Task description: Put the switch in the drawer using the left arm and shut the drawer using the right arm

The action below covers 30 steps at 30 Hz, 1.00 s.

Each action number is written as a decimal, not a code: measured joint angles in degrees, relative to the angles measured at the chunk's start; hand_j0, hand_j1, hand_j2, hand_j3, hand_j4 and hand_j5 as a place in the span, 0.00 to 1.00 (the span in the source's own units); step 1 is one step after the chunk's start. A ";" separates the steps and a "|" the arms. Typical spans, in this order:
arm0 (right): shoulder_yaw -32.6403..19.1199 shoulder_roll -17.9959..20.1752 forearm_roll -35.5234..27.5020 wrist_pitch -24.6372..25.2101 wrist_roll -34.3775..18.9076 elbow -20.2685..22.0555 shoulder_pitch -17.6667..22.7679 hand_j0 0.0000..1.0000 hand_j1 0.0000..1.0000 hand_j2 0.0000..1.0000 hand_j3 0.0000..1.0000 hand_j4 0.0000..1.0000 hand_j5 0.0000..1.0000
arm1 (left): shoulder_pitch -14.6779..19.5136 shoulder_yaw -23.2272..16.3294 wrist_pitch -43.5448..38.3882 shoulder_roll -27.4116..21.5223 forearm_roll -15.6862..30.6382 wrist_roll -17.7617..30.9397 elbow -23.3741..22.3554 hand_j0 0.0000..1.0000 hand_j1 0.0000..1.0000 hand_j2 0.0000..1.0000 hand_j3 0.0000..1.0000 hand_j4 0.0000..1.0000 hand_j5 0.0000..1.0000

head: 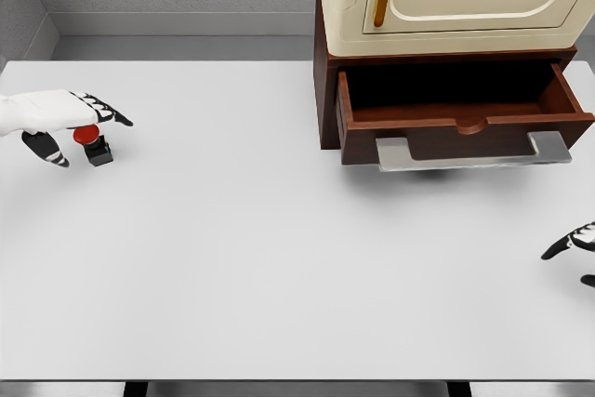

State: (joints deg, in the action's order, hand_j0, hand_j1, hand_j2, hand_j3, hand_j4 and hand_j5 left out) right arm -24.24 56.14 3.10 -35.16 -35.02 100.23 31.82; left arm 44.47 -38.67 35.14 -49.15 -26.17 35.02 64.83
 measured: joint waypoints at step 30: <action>1.49 6.59 -3.57 0.04 0.01 0.35 -10.81 0.58 0.58 0.58 0.58 0.58 0.58 | -0.09 0.55 0.00 2.24 -6.01 0.00 -1.49 0.70 0.70 0.70 0.70 0.70 0.70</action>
State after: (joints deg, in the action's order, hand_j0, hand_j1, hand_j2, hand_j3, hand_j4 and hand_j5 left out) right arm -22.75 62.73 -0.47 -35.12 -35.01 100.58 21.01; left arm 44.38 -38.12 35.14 -46.91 -32.19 35.01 63.34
